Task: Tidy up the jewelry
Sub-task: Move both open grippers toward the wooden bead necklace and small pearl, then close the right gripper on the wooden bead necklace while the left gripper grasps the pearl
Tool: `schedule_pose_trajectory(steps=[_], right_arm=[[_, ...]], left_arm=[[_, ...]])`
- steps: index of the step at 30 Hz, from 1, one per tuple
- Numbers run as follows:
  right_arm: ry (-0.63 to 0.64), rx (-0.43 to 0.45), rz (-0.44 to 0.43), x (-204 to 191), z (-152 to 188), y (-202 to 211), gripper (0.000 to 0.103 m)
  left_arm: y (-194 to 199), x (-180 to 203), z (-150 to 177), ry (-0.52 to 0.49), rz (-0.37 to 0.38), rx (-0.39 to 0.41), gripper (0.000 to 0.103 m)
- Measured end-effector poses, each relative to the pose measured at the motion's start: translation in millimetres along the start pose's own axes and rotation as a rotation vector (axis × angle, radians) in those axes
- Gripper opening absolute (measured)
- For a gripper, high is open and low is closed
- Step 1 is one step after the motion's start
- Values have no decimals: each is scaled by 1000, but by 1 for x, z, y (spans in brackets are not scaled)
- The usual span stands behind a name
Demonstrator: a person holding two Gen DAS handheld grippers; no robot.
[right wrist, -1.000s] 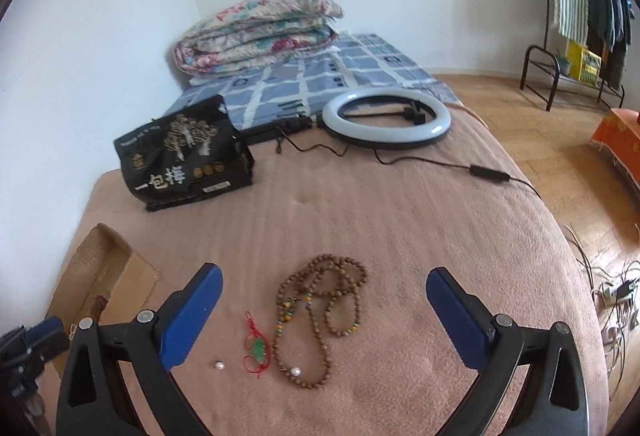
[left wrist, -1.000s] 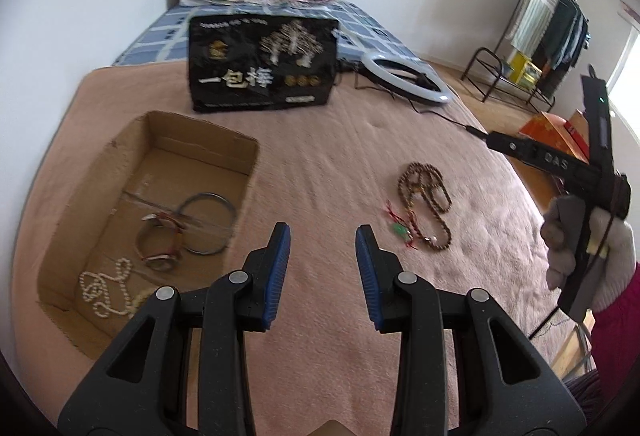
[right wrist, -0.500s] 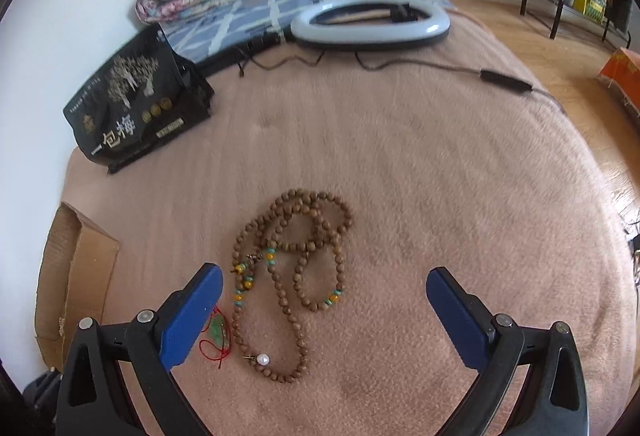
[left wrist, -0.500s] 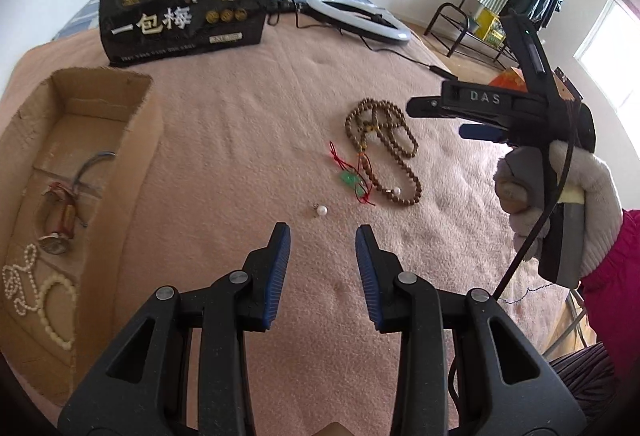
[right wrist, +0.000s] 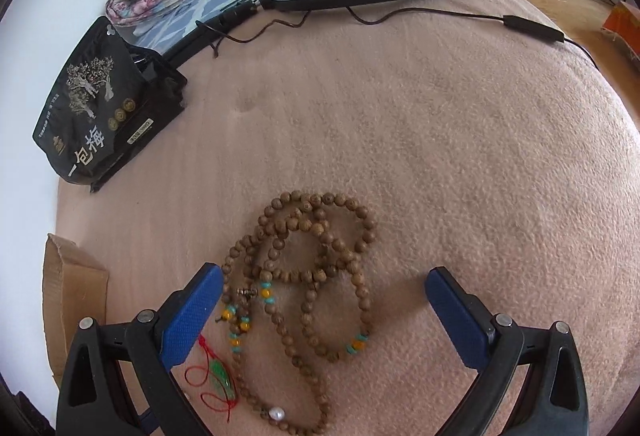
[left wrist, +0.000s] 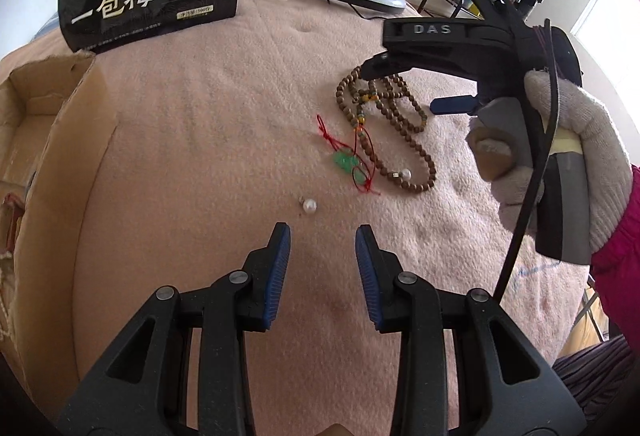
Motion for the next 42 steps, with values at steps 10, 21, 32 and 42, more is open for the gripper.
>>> schedule_pose_trajectory(steps=[10, 21, 32, 42], right_arm=[[45, 26, 33, -14, -7, -17, 103], [220, 18, 127, -34, 2, -31, 103], [329, 14, 123, -32, 9, -20, 84], [352, 26, 87, -25, 13, -1, 31]], left_arm=[[-21, -2, 0, -42, -26, -20, 34], [-27, -4, -1, -64, -43, -14, 28], [-28, -9, -2, -60, -52, -16, 16], [-24, -2, 4, -92, -65, -4, 7]])
Point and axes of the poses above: each gripper's, at about its wrist camera, not at the fingertips, and y roughly against the way its jaws point, x to its right, z to its underside, the point moved 2 cm from there along -y, roughly the way its jaws point, and after that the axes turned 15 degrees about x, right-handed, at the moved point
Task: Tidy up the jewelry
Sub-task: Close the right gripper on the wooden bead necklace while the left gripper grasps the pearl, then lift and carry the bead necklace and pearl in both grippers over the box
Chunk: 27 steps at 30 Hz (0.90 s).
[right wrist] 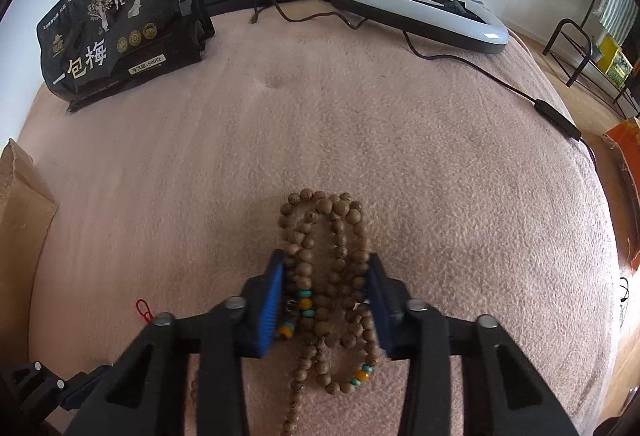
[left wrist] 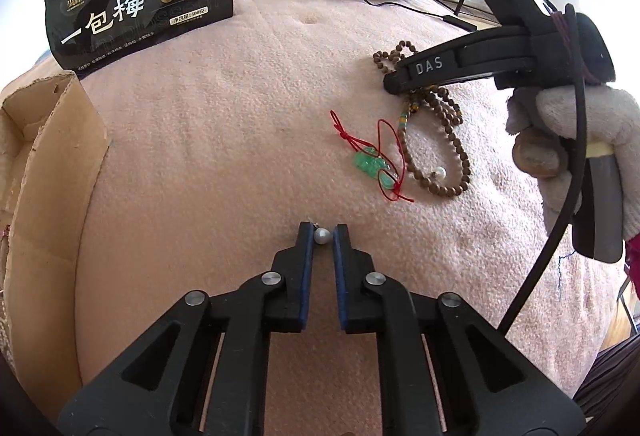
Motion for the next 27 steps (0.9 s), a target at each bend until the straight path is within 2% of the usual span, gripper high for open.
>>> schedule_pose_trajectory(steps=[2, 10, 11, 19, 27], right_arm=[[-9, 2, -11, 3, 1, 2, 19], [-78, 14, -67, 13, 5, 19, 19], [-83, 19, -78, 13, 4, 22, 12], [-94, 88, -134, 4, -4, 62, 12], [-83, 177, -148, -2, -12, 106, 12]], left_arm=[[0, 0, -1, -2, -3, 1, 7], [8, 1, -3, -3, -9, 17, 6], [10, 2, -4, -3, -9, 22, 6], [31, 4, -9, 2, -10, 63, 6], [64, 6, -16, 18, -10, 121, 6]])
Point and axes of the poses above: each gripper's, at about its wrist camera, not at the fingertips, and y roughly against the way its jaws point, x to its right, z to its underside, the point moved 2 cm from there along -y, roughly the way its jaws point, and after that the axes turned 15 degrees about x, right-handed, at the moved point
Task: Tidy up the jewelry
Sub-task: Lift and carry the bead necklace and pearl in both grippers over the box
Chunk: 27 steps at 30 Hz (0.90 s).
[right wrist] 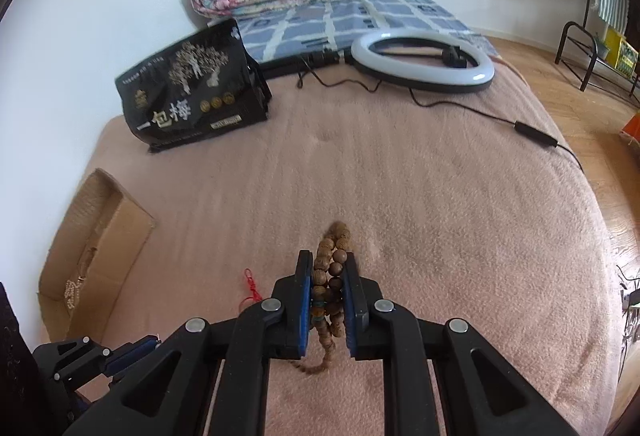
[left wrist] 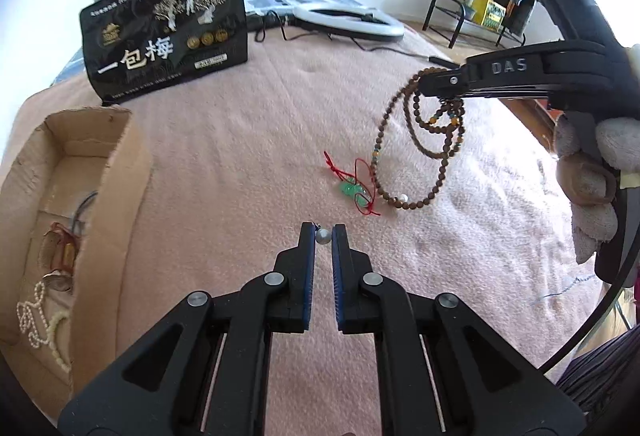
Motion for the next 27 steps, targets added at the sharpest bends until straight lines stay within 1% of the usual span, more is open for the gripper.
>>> schedule_pose_trajectory(steps=[6, 13, 22, 27], right_arm=[[42, 69, -13, -16, -11, 32, 12], [53, 124, -59, -39, -18, 60, 12], [54, 160, -142, -79, -27, 79, 12], [68, 161, -187, -104, -25, 80, 12]], left_arm=[[24, -2, -10, 34, -2, 45, 6], [49, -4, -21, 41, -14, 94, 6], [83, -21, -31, 60, -53, 136, 6], [105, -40, -35, 79, -90, 168, 6]])
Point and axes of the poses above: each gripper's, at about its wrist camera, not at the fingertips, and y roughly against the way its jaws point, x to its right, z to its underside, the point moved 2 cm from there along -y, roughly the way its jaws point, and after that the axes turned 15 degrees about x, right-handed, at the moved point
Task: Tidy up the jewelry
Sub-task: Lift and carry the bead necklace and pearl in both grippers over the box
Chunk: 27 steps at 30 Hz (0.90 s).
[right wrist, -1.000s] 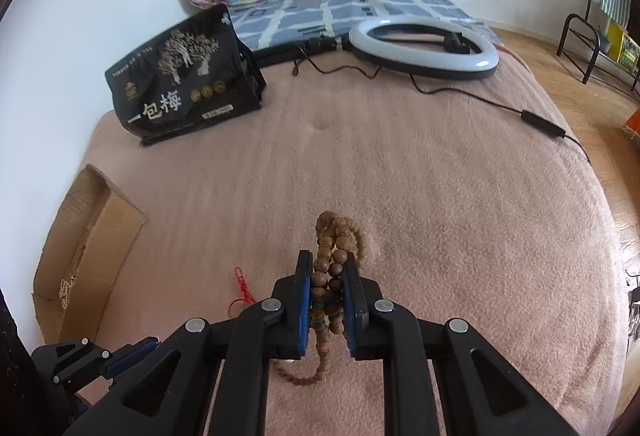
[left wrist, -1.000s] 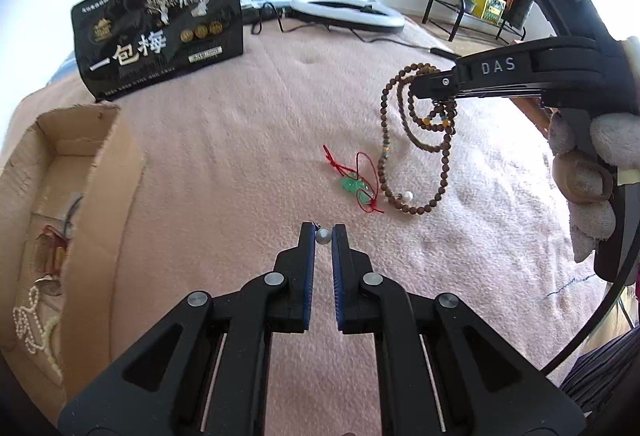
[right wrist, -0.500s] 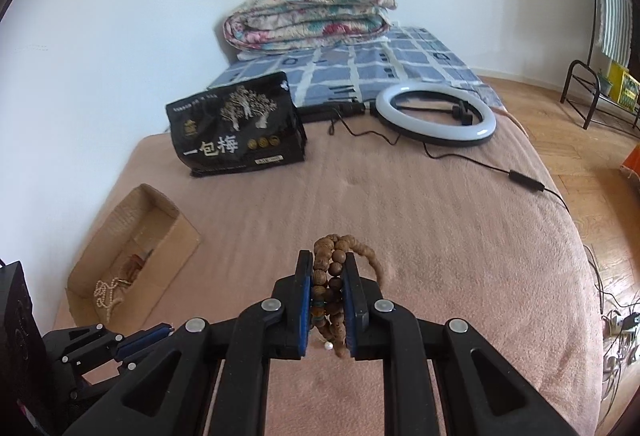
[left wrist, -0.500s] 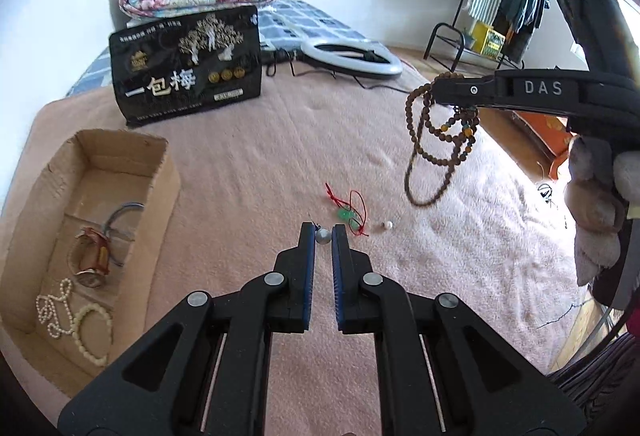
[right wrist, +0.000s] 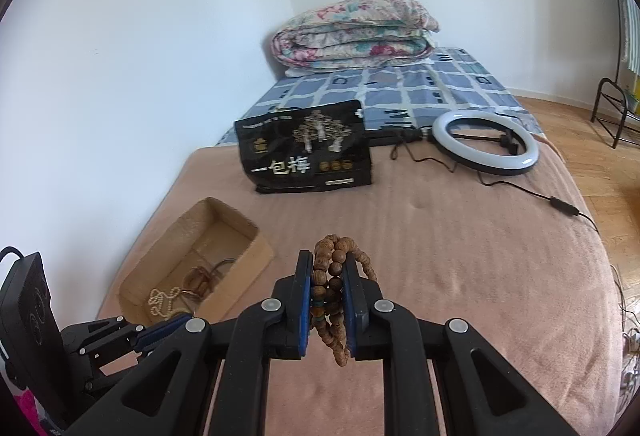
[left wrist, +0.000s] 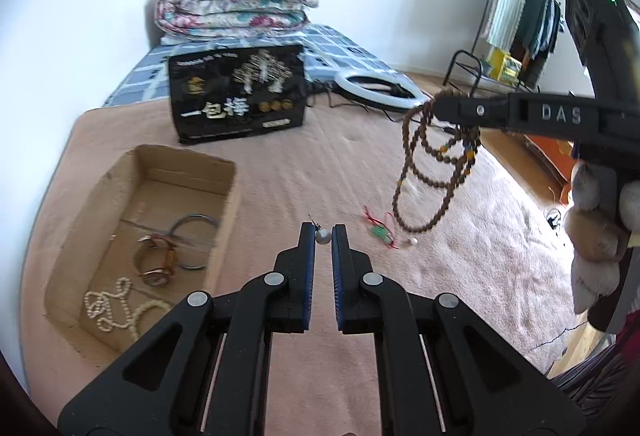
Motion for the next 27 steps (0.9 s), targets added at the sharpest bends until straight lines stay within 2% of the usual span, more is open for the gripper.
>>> schedule_pose_trajectory(steps=[10, 27], right_arm=[[47, 3, -103, -58, -2, -12, 12], [63, -6, -191, -106, -2, -36, 12]], left_arm=[[24, -41, -9, 19, -102, 49, 6], [43, -92, -9, 84, -181, 69, 6]])
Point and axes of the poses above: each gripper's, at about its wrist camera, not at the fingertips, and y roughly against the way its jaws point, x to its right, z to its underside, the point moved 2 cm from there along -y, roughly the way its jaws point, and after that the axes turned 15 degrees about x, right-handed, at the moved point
